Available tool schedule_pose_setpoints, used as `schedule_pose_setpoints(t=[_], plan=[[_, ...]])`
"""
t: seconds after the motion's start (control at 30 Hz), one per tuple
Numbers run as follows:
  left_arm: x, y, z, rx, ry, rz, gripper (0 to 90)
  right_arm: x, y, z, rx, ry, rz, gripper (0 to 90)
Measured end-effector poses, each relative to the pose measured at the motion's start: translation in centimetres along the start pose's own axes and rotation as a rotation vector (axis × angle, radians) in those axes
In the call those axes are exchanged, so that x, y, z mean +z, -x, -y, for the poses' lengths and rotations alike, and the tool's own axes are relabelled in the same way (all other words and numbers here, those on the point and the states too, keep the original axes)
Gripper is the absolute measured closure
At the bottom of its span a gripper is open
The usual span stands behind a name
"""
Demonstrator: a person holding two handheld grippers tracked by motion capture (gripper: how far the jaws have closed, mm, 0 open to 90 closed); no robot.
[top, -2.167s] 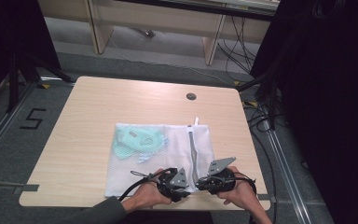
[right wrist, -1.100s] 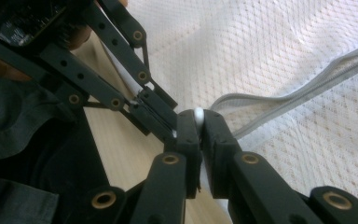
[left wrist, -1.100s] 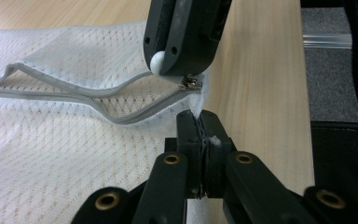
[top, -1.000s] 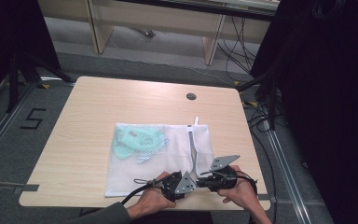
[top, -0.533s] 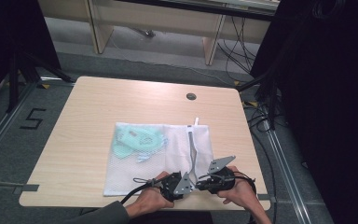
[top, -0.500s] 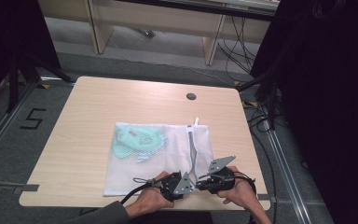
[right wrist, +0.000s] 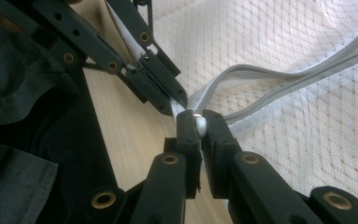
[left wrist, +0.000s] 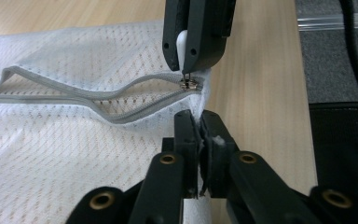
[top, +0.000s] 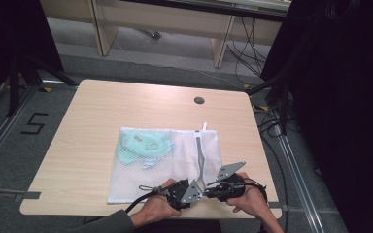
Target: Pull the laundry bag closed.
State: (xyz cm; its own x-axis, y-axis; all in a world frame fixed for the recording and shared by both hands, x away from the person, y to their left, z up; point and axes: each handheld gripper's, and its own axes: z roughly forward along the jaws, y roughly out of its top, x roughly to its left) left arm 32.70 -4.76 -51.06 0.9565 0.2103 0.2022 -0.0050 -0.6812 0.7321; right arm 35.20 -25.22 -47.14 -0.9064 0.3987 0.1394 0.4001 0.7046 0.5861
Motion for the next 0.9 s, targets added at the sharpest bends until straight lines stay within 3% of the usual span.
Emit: schedule_pose_setpoints(t=[0.1, 0.17, 0.27, 0.33, 0.4, 0.43, 0.7, 0.87, 0.9], plan=[[0.08, 0.01, -0.13, -0.02, 0.012, 0.009, 81.2, -0.12, -0.04, 0.03, 0.008, -0.006, 0.001, 86.3], [0.13, 0.09, -0.03, 0.004, 0.005, -0.003, 83.5, -0.21, -0.12, 0.01, 0.038, -0.002, 0.005, 86.3], [0.16, 0.13, -0.09, -0.004, 0.013, -0.005, 85.2, -0.09, -0.26, 0.02, 0.057, -0.003, 0.009, 86.3], [0.26, 0.23, -0.05, -0.008, 0.033, -0.012, 85.6, -0.3, -0.06, 0.0, 0.049, -0.008, 0.012, 86.3], [0.18, 0.19, -0.06, 0.013, 0.04, -0.012, 84.9, -0.17, -0.03, -0.01, 0.05, 0.0, 0.007, 86.3], [0.28, 0.23, -0.05, -0.004, 0.045, -0.009, 83.9, -0.09, -0.12, -0.04, 0.053, -0.01, 0.007, 86.3], [0.38, 0.17, 0.06, 0.006, 0.046, -0.007, 80.6, -0.1, -0.06, -0.03, 0.051, -0.014, 0.01, 86.3], [0.2, 0.38, 0.02, 0.029, 0.045, -0.018, 87.5, -0.15, -0.05, -0.08, 0.052, -0.016, 0.009, 86.3], [0.16, 0.34, 0.0, 0.041, 0.044, -0.004, 87.8, -0.15, -0.04, -0.07, 0.058, -0.014, 0.008, 86.3]])
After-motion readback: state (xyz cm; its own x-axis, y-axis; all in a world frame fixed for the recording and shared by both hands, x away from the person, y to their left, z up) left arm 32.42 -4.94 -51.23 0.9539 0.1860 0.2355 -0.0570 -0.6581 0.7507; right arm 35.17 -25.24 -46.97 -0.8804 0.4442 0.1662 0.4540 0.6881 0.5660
